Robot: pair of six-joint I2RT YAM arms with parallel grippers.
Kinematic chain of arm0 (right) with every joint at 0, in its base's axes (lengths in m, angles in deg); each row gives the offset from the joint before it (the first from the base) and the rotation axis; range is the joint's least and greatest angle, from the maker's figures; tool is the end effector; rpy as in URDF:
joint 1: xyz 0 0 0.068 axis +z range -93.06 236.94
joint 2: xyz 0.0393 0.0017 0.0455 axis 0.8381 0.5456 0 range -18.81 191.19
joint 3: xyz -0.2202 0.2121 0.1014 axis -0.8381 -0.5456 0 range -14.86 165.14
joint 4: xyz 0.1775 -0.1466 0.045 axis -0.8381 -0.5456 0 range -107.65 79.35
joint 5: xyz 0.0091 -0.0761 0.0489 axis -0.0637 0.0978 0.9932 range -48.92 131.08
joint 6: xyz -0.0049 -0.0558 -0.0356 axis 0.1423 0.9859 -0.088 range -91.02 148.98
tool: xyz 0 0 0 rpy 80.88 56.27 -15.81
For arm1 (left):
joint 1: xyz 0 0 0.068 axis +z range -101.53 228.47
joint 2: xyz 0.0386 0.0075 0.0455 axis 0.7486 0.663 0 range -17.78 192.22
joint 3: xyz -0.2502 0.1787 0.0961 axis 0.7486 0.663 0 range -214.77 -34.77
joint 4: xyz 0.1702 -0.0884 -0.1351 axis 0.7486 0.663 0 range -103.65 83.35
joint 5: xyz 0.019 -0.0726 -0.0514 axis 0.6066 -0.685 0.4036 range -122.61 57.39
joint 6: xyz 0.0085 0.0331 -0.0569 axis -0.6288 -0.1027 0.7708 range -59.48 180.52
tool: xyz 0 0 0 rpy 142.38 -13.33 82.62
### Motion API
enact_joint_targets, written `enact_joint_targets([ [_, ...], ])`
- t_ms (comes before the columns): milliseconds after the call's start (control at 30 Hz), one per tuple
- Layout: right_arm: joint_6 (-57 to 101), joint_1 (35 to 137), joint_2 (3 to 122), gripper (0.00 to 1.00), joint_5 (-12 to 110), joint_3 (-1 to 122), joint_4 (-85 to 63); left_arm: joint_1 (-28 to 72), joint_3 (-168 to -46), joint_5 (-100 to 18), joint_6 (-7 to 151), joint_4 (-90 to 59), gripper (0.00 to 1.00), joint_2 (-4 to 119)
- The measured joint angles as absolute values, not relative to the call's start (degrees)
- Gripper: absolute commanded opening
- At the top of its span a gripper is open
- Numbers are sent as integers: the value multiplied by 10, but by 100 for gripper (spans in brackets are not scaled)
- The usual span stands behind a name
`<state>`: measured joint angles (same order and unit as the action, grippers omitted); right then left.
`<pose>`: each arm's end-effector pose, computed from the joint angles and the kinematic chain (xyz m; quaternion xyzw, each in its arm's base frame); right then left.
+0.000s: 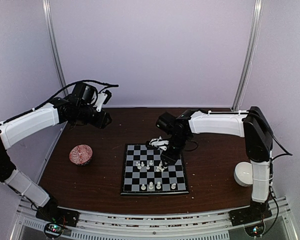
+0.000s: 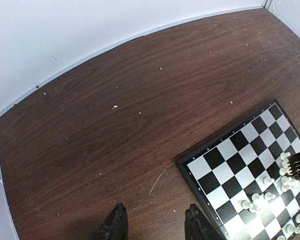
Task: Set up the chess pieces on the board
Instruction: Pick up the knight from the chessboard, then place the knight on b1.
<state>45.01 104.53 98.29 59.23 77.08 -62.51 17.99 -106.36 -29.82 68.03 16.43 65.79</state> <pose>0.2660 0.3154 0.2354 -0.5324 0.8244 0.1812 0.0648 0.2620 -0.1514 0.3552 0.1722 0.8972 -0.1112 0.3913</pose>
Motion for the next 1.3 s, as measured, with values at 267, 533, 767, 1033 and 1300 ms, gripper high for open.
enact_joint_targets([
  [267,450,1044,983,20,583,764,-627,180,-1064,-299,680,164,40,658],
  [533,446,1044,983,8,579,764,-627,180,-1065,-299,680,164,40,658],
  [767,441,1042,976,0,575,757,-625,180,-1065,-300,680,164,40,658],
  [1033,444,1042,909,0,575,724,-626,180,-1065,-301,680,164,40,658],
  [1300,465,1078,903,0,576,782,-643,180,-1065,-301,680,165,40,658],
])
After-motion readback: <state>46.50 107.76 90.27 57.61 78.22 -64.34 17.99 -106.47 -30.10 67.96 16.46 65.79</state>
